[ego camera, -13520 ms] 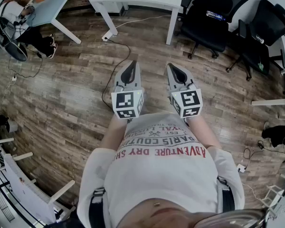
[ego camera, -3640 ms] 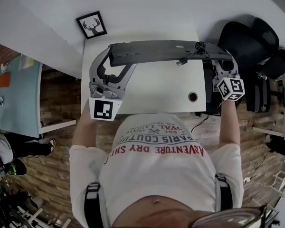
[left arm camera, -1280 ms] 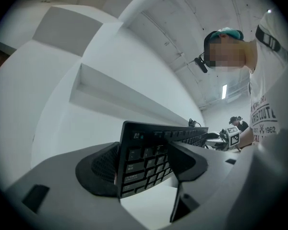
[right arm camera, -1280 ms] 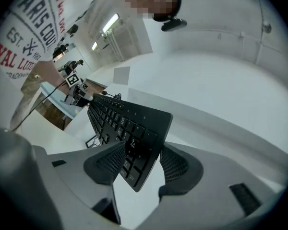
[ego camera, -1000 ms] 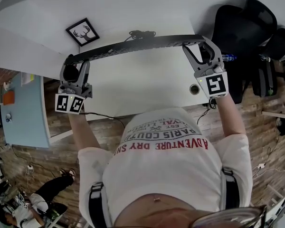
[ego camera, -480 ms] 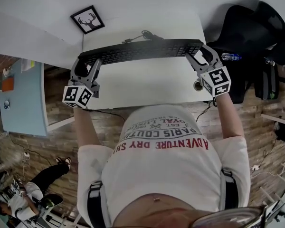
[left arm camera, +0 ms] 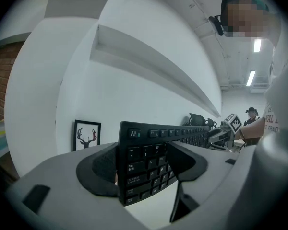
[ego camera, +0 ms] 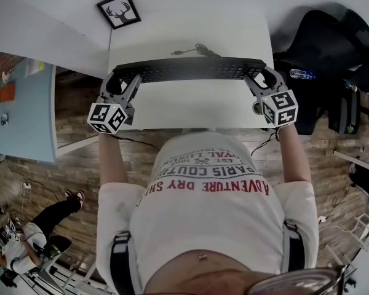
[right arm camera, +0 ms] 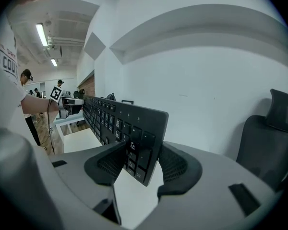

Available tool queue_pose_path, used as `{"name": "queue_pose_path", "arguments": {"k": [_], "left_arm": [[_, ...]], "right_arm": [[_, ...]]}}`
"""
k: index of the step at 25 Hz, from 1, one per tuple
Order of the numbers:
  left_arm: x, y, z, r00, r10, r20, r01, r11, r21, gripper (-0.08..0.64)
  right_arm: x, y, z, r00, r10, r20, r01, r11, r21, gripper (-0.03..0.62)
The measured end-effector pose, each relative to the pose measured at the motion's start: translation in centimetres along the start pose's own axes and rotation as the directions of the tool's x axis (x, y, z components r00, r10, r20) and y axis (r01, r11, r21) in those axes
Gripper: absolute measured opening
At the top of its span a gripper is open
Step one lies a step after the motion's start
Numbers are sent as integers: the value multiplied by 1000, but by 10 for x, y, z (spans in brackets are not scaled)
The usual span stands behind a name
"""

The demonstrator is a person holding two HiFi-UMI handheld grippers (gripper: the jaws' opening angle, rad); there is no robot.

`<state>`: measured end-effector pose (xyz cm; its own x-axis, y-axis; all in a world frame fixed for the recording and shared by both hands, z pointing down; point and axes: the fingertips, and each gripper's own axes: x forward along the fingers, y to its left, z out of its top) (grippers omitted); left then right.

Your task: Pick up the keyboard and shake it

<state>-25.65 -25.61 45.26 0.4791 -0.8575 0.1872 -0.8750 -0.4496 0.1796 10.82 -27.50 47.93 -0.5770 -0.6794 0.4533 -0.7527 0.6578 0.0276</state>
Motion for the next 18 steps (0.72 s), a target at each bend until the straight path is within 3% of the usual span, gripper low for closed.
{"name": "queue_pose_path", "arguments": {"k": [18], "left_arm": [[8, 1, 0, 1000, -26, 4, 26, 1000, 14, 311]], "right_arm": [[0, -4, 0, 1000, -24, -13, 24, 1000, 11, 222]]}}
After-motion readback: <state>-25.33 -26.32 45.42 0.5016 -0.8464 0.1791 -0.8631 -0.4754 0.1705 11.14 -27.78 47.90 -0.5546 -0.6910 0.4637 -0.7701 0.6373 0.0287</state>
